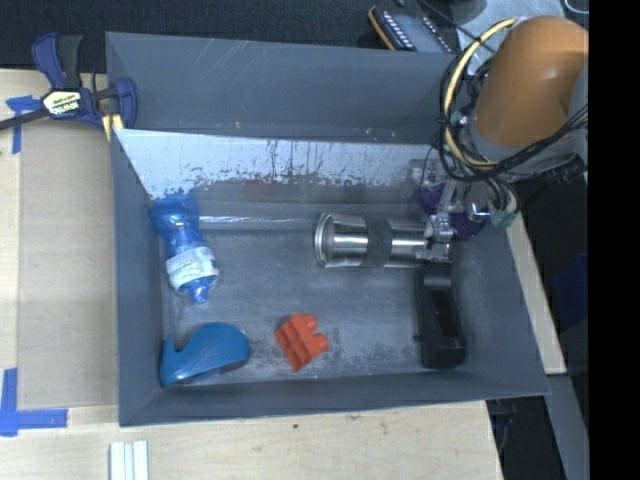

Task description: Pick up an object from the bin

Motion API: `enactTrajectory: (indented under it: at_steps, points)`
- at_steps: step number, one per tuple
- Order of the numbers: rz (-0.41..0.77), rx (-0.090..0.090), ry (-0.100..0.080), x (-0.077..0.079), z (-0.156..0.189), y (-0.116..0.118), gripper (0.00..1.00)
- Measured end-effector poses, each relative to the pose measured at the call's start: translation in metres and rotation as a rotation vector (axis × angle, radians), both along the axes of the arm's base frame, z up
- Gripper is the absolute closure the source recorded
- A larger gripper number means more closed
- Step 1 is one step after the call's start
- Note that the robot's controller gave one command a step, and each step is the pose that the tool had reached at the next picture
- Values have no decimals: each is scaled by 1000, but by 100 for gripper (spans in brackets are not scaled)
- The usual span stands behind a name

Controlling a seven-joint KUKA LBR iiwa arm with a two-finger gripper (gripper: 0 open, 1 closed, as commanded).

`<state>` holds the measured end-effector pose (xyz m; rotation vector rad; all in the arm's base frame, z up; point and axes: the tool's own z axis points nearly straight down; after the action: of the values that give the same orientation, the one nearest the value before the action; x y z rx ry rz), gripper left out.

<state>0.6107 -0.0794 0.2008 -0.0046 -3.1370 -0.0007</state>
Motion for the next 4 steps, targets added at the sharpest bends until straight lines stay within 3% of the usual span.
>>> enactTrajectory:
  at_steps: [1, 2, 3, 4]
  points:
    - [3, -1, -9, 2, 5, 0, 0]
    - [107, -1, -16, 0, -129, 69, 0]
    - [41, -1, -13, -3, -54, 84, 0]
    - [150, -3, -16, 14, -102, 26, 0]
